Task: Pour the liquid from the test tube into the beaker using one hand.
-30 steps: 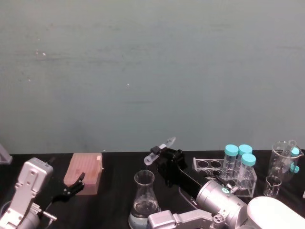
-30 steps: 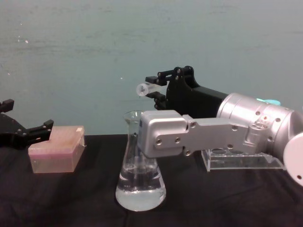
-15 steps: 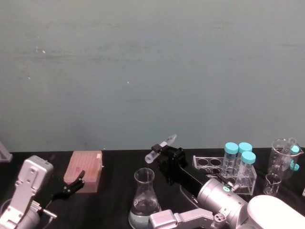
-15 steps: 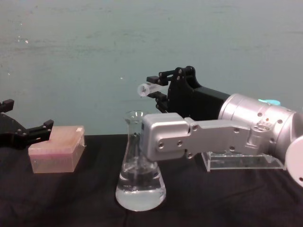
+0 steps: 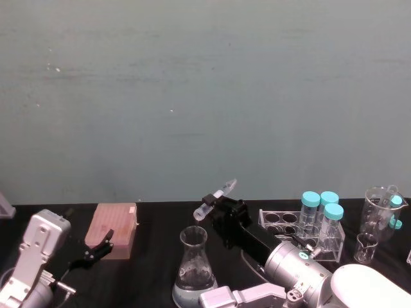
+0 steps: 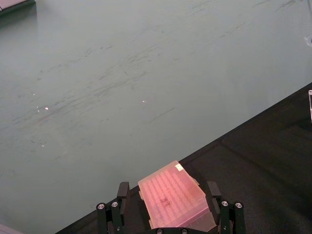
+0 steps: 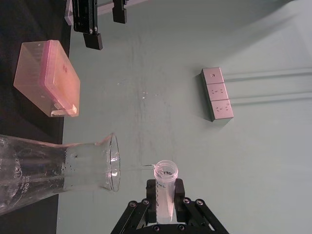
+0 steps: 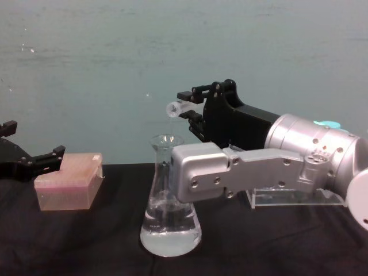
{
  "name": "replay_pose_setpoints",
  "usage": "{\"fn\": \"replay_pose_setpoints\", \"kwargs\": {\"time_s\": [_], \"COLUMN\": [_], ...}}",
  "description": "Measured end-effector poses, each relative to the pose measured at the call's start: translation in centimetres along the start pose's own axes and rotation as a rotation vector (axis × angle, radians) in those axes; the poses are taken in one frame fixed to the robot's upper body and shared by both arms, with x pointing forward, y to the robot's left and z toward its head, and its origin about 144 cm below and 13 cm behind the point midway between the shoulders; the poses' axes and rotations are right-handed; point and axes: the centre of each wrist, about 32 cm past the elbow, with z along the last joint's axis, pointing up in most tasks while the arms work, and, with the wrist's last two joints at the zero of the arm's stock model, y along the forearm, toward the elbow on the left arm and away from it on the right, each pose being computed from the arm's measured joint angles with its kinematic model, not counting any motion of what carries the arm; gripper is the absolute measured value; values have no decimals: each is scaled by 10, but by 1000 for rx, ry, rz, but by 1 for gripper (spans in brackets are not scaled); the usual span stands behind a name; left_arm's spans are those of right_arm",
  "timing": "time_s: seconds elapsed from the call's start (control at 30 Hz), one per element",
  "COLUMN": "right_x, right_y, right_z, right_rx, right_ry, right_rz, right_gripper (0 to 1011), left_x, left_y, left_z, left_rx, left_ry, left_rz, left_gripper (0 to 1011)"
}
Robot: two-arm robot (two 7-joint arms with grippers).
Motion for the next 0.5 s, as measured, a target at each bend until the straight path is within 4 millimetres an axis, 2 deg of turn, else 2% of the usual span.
{"fn": "replay_pose_setpoints", "kwargs": {"time_s": [0.5], "right_x": [0], "right_y": [-1], "right_z": [2], "right_rx": [6], "right_ry": [-55], "right_rz": [-16], "right_gripper": [209], "left_x": [0], "left_y": [0], "left_z": [0], "left_rx": [0], "left_ry": [0], "left_rz": [0], "left_gripper": [1000]}}
